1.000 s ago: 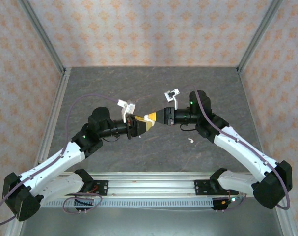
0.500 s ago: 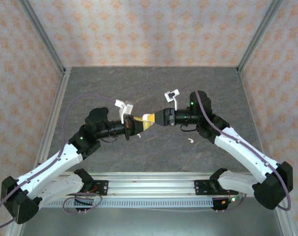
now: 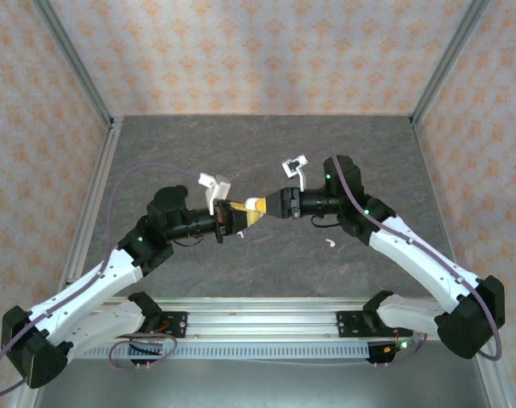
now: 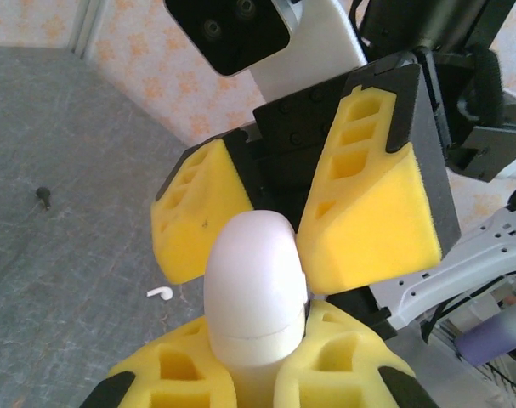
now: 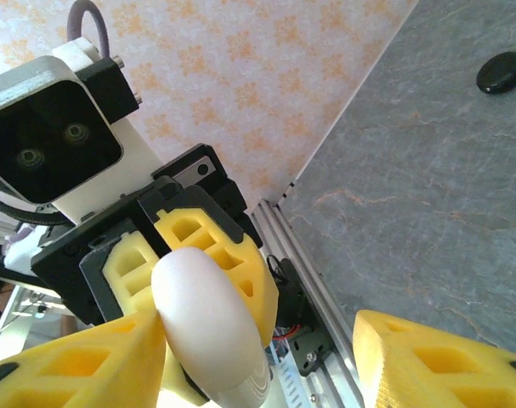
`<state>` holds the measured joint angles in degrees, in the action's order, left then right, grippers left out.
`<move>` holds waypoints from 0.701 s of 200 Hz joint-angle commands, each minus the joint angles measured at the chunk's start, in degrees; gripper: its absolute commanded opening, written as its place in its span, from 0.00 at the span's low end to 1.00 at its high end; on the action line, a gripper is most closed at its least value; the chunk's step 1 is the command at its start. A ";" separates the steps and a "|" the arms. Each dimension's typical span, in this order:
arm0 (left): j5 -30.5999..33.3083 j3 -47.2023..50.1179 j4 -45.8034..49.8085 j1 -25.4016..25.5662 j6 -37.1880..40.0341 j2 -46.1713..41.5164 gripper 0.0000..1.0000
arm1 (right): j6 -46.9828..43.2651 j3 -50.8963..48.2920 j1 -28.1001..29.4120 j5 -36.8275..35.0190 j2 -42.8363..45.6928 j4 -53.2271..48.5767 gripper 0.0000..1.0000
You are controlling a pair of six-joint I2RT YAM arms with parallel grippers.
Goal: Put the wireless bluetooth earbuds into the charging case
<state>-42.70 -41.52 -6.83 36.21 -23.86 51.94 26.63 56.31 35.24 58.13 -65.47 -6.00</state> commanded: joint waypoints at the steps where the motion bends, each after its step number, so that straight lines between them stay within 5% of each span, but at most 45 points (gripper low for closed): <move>1: -2.07 0.09 -3.23 0.31 3.09 -2.85 0.00 | -4.50 3.30 0.01 -9.16 -1.32 -8.08 0.57; 40: -1.06 1.60 -1.35 0.30 5.55 -4.74 0.00 | -3.21 5.33 -0.73 -20.31 -1.18 -11.95 0.56; 80: 2.59 3.83 3.48 0.26 10.28 -8.33 0.00 | 2.11 2.23 -1.93 -19.95 2.10 -7.17 0.57; 140: 9.46 7.14 13.55 0.31 17.33 -17.98 0.00 | 5.01 0.02 -0.45 -28.99 -0.47 -18.67 0.55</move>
<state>-37.74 -34.65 0.89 36.27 -11.73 38.50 29.26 58.02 33.52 34.22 -63.22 -18.90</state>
